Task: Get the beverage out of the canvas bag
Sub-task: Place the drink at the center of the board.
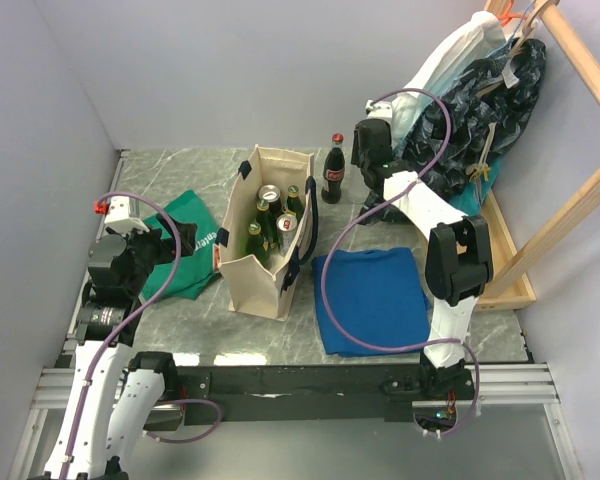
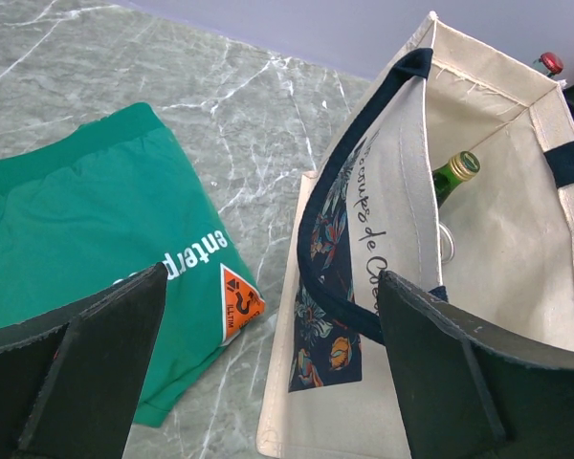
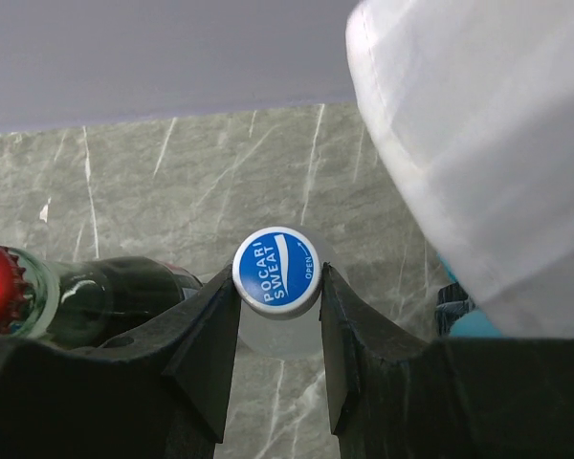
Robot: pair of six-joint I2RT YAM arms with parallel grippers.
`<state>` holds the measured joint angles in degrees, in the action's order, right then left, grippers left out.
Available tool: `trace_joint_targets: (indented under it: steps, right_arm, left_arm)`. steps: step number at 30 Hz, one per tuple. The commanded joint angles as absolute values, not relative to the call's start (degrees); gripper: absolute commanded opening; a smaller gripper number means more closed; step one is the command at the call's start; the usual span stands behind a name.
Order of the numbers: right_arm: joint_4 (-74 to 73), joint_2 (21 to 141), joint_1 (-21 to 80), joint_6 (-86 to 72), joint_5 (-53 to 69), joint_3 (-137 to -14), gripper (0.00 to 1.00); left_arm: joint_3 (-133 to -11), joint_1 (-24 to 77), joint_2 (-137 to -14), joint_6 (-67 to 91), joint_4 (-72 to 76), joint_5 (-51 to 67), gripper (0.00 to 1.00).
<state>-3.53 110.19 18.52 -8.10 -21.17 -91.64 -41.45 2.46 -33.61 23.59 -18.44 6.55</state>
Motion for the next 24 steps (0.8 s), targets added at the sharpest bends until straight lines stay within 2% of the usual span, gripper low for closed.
trace_joint_targets:
  steps: [1, 12, 24]
  right_arm:
    - [6.1, 109.5, 17.7, -9.5, -21.4, -97.4, 0.0]
    - [4.8, 112.0, 17.6, -10.2, -19.1, -100.5, 0.0]
    - [4.4, 110.5, 17.5, -10.7, -18.7, -97.8, 0.0]
  left_arm:
    - [-43.1, 2.4, -33.7, 22.9, -17.8, 5.8, 0.96]
    - [-43.2, 2.4, -33.8, 22.9, -17.8, 5.5, 0.96]
    - [-43.1, 2.4, -34.0, 22.9, -17.8, 5.6, 0.96]
